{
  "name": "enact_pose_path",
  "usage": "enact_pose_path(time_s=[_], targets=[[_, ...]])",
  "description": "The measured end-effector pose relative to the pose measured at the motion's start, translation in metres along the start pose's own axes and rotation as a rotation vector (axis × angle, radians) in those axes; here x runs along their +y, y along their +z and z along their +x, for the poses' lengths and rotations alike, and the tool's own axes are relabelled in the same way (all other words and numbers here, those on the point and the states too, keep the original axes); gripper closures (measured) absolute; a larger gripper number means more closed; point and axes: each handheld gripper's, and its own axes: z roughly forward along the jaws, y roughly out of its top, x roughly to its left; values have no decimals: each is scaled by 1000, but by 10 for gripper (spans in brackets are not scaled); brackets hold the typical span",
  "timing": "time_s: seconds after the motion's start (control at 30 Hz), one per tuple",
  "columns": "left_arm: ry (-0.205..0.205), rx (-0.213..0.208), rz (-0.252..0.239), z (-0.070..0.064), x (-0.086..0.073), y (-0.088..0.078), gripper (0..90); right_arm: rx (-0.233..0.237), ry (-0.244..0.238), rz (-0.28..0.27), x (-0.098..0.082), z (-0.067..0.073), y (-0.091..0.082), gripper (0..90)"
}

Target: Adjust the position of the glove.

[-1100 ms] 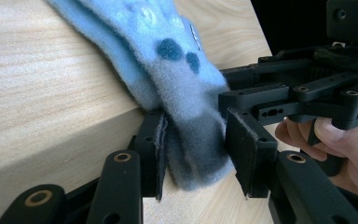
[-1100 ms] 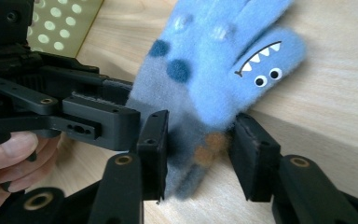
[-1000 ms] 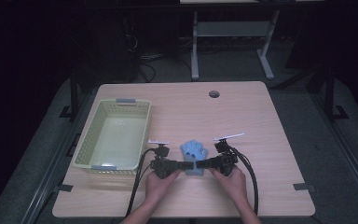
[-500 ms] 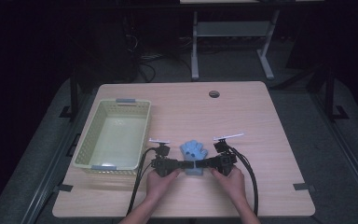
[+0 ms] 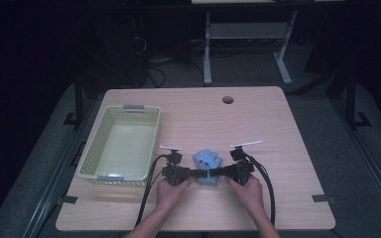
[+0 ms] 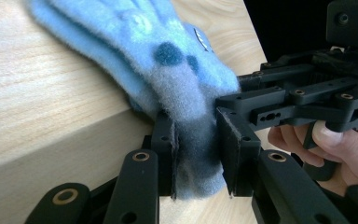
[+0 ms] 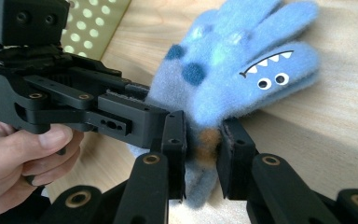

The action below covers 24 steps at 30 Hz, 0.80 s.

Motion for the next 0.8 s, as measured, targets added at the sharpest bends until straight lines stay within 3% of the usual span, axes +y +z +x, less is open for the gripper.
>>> enact_pose_path(time_s=[0.4, 0.8], targets=[[24, -13, -3, -8, 7, -4, 693, 18, 0, -35, 1, 3, -8, 748], [50, -32, -9, -19, 12, -11, 693, 17, -38, -46, 6, 13, -21, 752]])
